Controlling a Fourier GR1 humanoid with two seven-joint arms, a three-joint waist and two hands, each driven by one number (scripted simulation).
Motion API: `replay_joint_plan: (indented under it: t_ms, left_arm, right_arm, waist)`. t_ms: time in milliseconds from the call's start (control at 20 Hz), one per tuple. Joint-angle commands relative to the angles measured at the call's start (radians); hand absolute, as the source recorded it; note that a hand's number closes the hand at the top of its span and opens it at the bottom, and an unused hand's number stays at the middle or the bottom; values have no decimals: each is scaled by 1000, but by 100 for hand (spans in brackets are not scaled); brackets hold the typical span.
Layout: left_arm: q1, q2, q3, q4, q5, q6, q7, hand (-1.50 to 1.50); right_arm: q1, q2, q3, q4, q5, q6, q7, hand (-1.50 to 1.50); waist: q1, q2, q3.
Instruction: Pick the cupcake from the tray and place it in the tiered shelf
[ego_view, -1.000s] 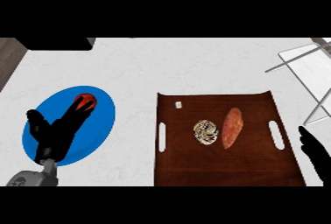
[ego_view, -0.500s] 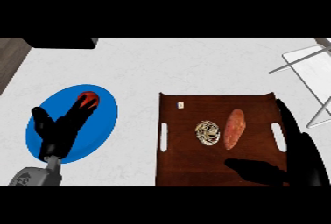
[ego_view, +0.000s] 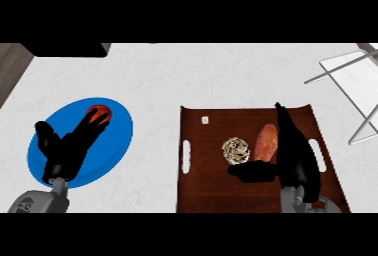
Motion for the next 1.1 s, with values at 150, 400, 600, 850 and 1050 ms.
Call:
replay_joint_plan:
  t_ms: [150,400,600,850,1050]
  left_arm:
    - [47,1,21,70,4,-10,8,0]
    - [92,10,5,-11,-2,-6,49,0]
    - [51,-3,25,46,-6,-7,35,0]
    - [12,-3,34,38,-17,1,54,0]
    - [61,-23,11,20,-39,19,52,0]
  right_arm:
    - [-74,90,23,80,91,68,267,-150]
    - [-34,92,39,145,134,29,231,-150]
    - [-40,92,56,180,150,-1,230,-150]
    - [-93,92,60,262,132,-54,242,-150]
    - [-88,92,-38,310,154,9,173,-150]
  waist:
    - [-9,5,-8]
    - [-3,3,-6]
    - [-11,6,-7]
    - [-8,8,-7]
    - [-9,7,-6]
